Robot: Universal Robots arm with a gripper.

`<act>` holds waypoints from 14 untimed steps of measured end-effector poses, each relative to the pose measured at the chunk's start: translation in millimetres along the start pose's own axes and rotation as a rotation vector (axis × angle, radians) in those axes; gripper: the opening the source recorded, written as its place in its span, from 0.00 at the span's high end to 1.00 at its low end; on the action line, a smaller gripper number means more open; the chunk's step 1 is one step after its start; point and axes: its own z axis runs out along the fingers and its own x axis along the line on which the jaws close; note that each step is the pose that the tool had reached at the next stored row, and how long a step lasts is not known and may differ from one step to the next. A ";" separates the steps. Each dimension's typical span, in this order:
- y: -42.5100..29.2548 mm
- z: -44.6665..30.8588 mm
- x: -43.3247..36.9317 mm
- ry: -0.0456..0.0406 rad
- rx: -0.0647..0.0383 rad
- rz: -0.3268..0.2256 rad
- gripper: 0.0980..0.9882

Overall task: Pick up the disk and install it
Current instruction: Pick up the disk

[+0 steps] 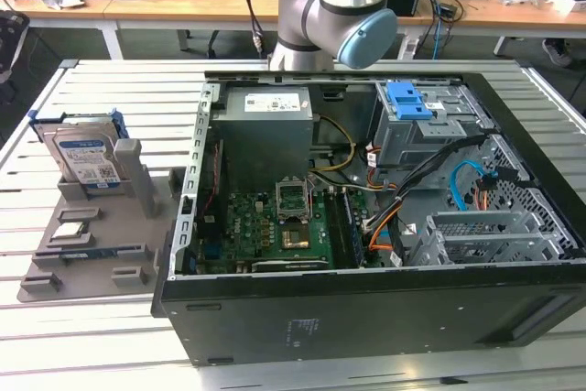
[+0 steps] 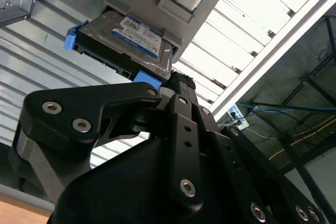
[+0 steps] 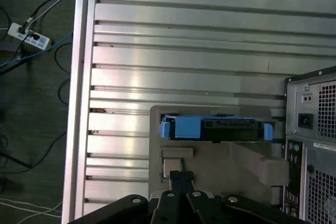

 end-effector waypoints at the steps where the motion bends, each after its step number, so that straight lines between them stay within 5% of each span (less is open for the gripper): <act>1: 0.0 0.0 0.0 0.0011 0.001 -0.025 0.99; 6: 0.1 0.0 0.1 0.0063 0.001 -0.151 0.99; 14: 0.1 0.0 0.1 0.0098 -0.001 -0.243 0.99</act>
